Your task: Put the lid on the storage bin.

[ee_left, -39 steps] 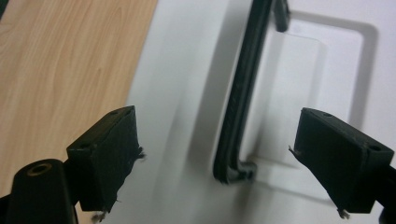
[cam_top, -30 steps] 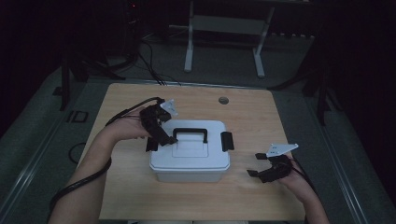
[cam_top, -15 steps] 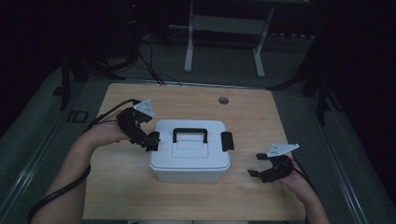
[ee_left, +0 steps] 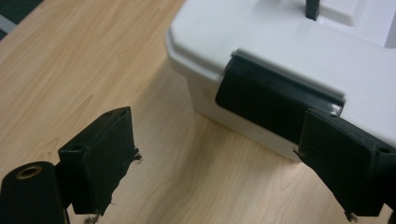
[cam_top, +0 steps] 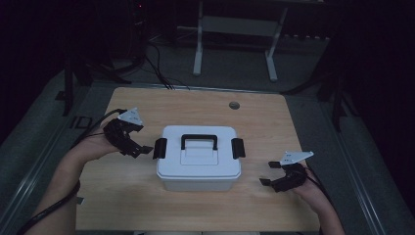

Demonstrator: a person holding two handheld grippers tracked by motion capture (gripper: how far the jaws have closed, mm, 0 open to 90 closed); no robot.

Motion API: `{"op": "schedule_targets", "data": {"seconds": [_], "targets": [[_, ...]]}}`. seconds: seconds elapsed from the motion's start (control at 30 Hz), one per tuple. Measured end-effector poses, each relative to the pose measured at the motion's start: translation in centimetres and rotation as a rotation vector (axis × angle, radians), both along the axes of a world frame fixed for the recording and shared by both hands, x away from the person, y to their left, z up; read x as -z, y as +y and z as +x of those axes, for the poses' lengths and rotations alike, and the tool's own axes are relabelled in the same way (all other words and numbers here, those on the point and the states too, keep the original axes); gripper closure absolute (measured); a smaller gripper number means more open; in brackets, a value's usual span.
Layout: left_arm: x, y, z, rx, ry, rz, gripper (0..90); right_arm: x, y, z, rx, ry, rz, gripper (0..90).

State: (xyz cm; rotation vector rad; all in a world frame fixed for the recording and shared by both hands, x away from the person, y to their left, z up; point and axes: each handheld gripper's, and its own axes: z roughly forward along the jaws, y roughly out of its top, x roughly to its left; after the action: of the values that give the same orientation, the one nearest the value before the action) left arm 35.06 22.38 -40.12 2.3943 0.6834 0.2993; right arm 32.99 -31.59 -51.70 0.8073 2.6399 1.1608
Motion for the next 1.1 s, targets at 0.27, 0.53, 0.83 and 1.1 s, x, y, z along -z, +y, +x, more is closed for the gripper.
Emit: {"op": "schedule_targets", "data": {"seconds": [0.27, 0.53, 0.83, 1.1], "targets": [[1.8, 2.2, -1.2, -0.046, -0.006, -0.016, 10.7, 0.2, -0.2, -0.1, 0.01, -0.001, 0.002, 17.7], [4.2, 4.9, -2.4, -0.116, -0.025, -0.098, 10.7, 0.5, -0.4, 0.0, 0.025, -0.003, 0.01, 17.7], [7.0, 6.3, -4.1, -0.148, -0.047, -0.103, 10.7, 0.9, -0.9, -0.1, 0.055, -0.003, 0.017, 17.7], [9.8, 7.0, -5.2, -0.204, -0.063, -0.111, 10.7, 1.3, -0.9, -0.1, 0.078, -0.02, -0.018, 17.4]]}}
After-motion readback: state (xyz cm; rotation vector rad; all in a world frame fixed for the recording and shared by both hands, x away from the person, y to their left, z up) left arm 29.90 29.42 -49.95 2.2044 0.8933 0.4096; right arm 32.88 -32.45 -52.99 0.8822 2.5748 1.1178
